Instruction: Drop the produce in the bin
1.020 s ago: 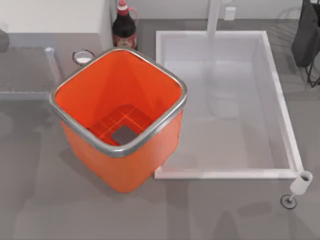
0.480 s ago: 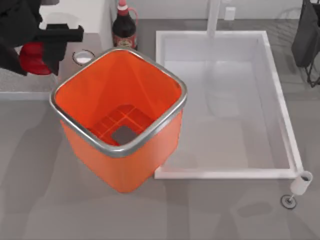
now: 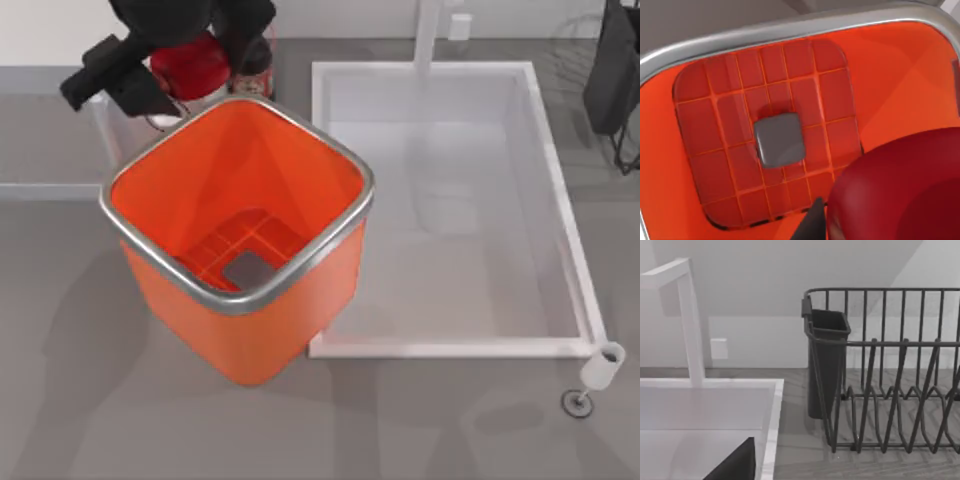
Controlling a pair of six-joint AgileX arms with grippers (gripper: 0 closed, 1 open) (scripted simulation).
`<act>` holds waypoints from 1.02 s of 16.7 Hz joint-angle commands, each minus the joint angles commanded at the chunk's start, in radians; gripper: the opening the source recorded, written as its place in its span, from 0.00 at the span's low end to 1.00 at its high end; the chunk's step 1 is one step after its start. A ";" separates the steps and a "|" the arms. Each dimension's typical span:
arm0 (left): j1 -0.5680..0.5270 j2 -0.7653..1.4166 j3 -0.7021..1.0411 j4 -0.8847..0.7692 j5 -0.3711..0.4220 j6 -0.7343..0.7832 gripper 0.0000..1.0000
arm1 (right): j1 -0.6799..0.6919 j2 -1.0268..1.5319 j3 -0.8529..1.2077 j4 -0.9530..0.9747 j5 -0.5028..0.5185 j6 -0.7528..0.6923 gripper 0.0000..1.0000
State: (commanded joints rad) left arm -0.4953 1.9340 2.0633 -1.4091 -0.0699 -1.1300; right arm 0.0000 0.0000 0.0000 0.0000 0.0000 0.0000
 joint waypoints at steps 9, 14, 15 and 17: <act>-0.181 0.204 0.193 -0.140 -0.172 -0.849 0.00 | 0.000 0.000 0.000 0.000 0.000 0.000 1.00; -0.226 0.327 0.211 -0.241 -0.227 -1.073 0.00 | 0.000 0.000 0.000 0.000 0.000 0.000 1.00; -0.230 0.344 0.212 -0.255 -0.232 -1.094 0.00 | 0.000 0.000 0.000 0.000 0.000 0.000 1.00; -0.233 0.356 0.212 -0.265 -0.235 -1.108 0.00 | 0.000 0.000 0.000 0.000 0.000 0.000 1.00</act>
State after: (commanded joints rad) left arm -0.7281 2.2896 2.2751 -1.6746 -0.3054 -2.2376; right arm 0.0000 0.0000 0.0000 0.0000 0.0000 0.0000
